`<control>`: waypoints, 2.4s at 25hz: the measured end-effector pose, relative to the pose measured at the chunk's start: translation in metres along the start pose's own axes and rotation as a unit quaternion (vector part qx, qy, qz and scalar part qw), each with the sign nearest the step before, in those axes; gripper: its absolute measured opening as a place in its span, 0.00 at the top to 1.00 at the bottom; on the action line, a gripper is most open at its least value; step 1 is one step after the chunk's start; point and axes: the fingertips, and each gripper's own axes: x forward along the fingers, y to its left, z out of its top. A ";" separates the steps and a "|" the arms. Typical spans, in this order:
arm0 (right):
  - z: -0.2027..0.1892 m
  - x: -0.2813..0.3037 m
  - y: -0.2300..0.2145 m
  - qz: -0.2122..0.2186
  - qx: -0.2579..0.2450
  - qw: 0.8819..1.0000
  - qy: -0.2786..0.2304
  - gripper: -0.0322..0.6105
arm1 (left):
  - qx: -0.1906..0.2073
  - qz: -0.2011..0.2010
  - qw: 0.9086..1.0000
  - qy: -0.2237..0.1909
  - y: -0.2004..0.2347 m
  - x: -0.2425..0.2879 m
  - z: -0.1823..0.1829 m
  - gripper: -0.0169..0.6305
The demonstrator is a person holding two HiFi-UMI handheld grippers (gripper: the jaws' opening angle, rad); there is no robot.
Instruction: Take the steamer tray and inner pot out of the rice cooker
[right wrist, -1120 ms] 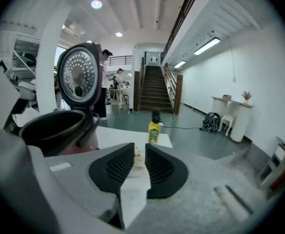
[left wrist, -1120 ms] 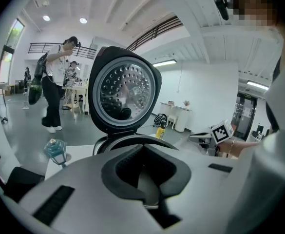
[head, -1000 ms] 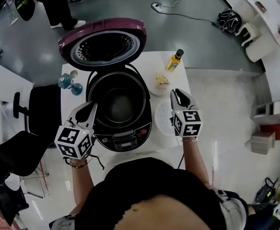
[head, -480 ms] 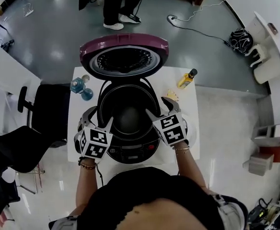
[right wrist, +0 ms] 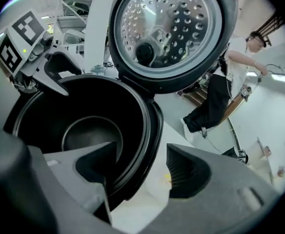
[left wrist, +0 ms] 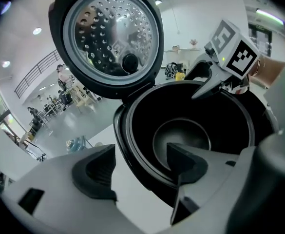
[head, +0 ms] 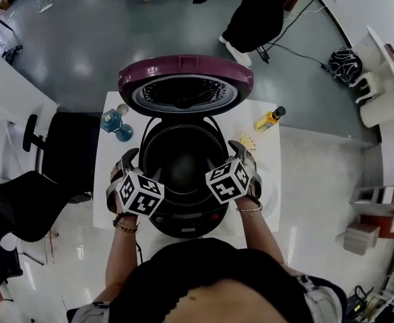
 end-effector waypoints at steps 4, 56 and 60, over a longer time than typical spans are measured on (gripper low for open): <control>-0.004 0.012 0.006 0.017 -0.002 1.000 0.021 0.47 | -0.009 -0.013 1.000 0.006 0.000 0.008 -0.002 0.50; 0.080 -0.179 -0.024 0.005 0.164 0.918 -0.362 0.89 | -0.222 0.041 0.943 -0.245 0.017 -0.166 0.061 0.92; 0.082 -0.204 -0.016 0.006 0.151 0.910 -0.387 0.89 | -0.230 0.054 0.931 -0.279 0.011 -0.196 0.059 0.92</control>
